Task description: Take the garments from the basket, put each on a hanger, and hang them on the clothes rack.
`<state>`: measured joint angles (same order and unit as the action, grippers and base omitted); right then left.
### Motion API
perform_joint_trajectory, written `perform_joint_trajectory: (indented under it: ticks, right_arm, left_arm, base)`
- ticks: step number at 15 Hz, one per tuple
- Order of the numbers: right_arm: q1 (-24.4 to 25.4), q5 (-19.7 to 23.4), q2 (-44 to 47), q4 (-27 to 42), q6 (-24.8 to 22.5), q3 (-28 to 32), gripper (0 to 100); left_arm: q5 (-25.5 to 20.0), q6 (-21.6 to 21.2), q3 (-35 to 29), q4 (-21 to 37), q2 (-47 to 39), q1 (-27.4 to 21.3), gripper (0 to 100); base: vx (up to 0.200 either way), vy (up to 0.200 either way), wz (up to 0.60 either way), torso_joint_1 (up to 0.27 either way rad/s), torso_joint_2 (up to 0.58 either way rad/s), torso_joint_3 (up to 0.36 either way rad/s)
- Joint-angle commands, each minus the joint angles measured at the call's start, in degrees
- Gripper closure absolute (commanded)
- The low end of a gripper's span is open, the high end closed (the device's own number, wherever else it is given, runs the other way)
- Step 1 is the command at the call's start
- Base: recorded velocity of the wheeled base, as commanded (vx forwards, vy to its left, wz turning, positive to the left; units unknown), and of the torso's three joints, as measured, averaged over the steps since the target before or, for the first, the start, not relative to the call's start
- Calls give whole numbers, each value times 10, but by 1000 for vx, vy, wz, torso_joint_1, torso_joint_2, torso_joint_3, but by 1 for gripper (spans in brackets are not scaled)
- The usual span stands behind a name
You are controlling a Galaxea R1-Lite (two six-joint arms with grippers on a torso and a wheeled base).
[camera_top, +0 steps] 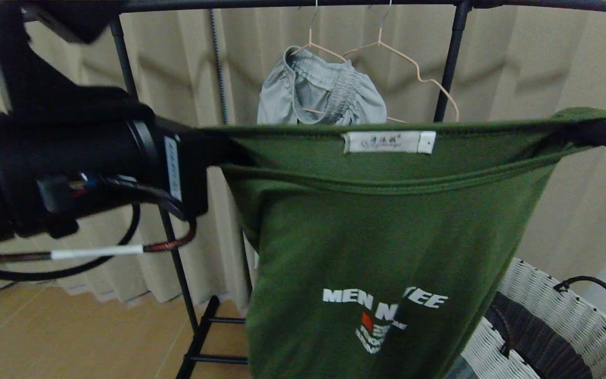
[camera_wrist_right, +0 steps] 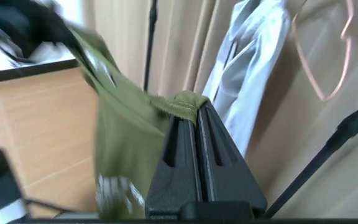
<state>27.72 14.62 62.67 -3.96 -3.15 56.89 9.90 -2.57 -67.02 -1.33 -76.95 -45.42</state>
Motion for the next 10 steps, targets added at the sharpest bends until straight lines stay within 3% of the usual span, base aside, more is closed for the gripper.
perform_joint_trajectory:
  ticks: [1, 3, 7, 10]
  right_arm:
    - [-46, 1, 54, -32, -1, 4, 100]
    - [-65, 3, 68, -54, 1, 4, 100]
    - [-66, 1, 68, -66, 0, -15, 100]
    - [-86, -1, 3, 32, -1, 21, 100]
  left_arm:
    - [14, 1, -98, 69, -6, 17, 100]
    - [15, 5, -103, 75, -20, 18, 100]
    - [26, 55, -59, 70, -23, -3, 100]
    - [28, 51, -89, 56, -34, -5, 100]
  base:
    - [0, 0, 0, 0, 0, 0]
    - [0, 0, 0, 0, 0, 0]
    - [0, 0, 0, 0, 0, 0]
    - [0, 0, 0, 0, 0, 0]
